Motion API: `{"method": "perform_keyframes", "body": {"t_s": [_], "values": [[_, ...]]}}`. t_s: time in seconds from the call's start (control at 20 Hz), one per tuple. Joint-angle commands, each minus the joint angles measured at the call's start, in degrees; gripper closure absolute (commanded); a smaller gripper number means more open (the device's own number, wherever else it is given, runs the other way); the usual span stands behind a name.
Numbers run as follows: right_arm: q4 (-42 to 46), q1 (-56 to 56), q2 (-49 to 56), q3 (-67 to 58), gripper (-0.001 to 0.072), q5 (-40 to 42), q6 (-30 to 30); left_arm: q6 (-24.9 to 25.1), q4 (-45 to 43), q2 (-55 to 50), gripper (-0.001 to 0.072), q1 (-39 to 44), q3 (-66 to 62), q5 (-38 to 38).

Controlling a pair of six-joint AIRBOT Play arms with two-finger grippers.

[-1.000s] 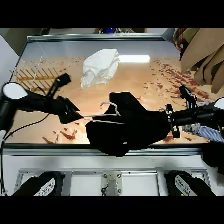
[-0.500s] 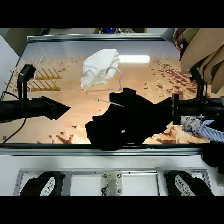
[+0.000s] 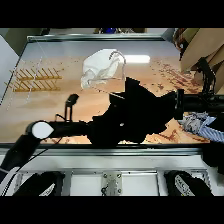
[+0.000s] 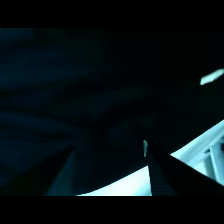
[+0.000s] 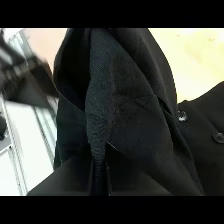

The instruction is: Fold the clothes and pants, and hang the long-sleeved shirts on hangers.

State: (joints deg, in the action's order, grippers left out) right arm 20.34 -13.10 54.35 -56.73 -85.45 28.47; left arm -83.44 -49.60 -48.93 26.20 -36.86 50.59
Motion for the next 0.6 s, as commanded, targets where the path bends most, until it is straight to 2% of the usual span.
{"method": "perform_keyframes", "body": {"t_s": [0.0,0.2,0.3,0.45,0.55], "values": [[0.0,0.0,-0.1,-0.1,0.069,0.1,0.3,-7.1,0.2,-8.1,0.0263,9.8,-0.9,-7.1],[0.0,0.0,-0.1,-0.1,0.0689,0.0,0.3,-7.8,0.3,-16.1,0.0263,10.7,-5.2,-3.9],[0.2,0.0,0.0,-0.1,0.0689,0.0,0.3,-10.2,0.3,-18.9,0.0262,10.7,-5.7,-1.8],[0.5,0.0,0.0,-0.1,0.0689,0.0,0.3,-10.6,0.4,-21.8,0.0263,10.7,-5.7,-1.6],[1.2,0.0,0.0,-0.1,0.0689,0.0,0.3,-10.7,3.5,-23.5,0.0263,10.7,-5.7,-2.8]]}}
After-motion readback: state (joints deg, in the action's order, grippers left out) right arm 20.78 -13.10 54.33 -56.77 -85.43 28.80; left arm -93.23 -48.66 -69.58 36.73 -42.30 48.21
